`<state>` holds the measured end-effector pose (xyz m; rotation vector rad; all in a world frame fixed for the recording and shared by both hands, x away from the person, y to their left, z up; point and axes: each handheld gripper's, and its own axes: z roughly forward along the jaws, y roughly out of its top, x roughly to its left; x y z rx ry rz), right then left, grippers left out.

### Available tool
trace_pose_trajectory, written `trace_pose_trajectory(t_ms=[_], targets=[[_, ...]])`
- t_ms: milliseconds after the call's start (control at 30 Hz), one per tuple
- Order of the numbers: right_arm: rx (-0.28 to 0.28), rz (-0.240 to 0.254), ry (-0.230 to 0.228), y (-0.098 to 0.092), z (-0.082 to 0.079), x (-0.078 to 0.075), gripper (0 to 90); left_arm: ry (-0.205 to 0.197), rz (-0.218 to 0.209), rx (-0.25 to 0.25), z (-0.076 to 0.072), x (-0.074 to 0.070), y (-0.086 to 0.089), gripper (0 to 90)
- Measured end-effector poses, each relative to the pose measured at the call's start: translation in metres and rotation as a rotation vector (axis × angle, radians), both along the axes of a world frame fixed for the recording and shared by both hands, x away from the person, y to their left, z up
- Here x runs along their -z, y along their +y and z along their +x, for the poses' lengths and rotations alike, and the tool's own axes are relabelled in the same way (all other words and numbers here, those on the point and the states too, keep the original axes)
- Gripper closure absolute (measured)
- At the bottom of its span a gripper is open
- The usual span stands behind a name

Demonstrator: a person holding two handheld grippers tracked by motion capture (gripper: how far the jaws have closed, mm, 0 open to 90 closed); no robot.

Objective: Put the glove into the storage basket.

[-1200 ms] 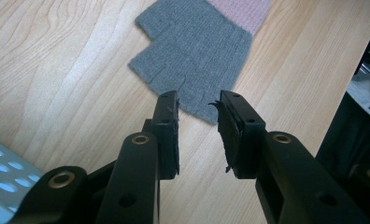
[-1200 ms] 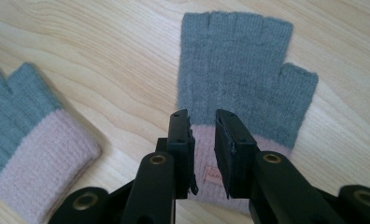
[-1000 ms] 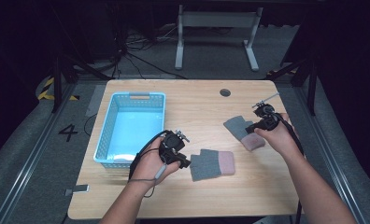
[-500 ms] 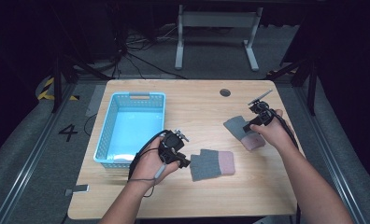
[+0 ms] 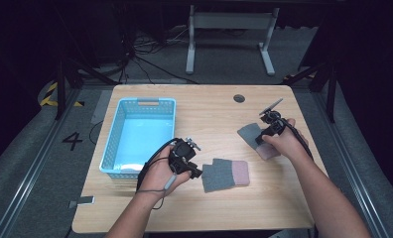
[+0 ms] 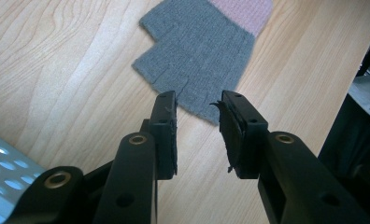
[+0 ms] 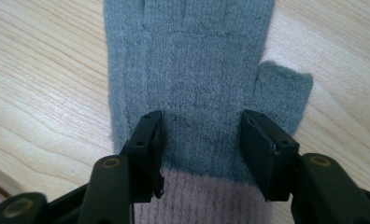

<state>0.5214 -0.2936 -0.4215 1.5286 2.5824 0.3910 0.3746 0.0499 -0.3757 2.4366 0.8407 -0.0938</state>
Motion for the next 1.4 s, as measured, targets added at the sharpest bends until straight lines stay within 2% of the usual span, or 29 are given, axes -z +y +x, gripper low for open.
trace_pose_trajectory(t_ms=[200,400,467,733,900,1000,1400], targets=[[-0.001,-0.035,-0.003,0.005,-0.001,0.001,56.0,0.002,0.007,0.005,0.000,0.002,-0.002,67.1],[-0.001,-0.026,0.017,0.004,-0.001,-0.001,73.4,0.008,0.011,0.010,0.000,0.004,-0.003,67.2],[-0.010,-0.020,0.021,0.003,-0.001,-0.001,76.6,0.009,0.009,0.008,0.000,0.003,-0.003,67.2],[-0.013,0.003,0.006,0.001,-0.003,-0.001,78.7,0.008,0.004,0.005,0.001,0.003,-0.001,67.2],[-0.017,0.010,-0.006,0.000,-0.006,-0.006,78.9,0.007,0.001,0.001,0.001,0.002,0.000,67.3],[-0.029,0.026,-0.008,0.001,-0.010,-0.014,78.9,0.005,0.000,0.004,0.001,0.001,0.000,67.4],[-0.096,0.083,-0.061,0.006,-0.032,-0.045,78.6,-0.001,-0.002,0.006,-0.001,-0.001,-0.001,67.7]])
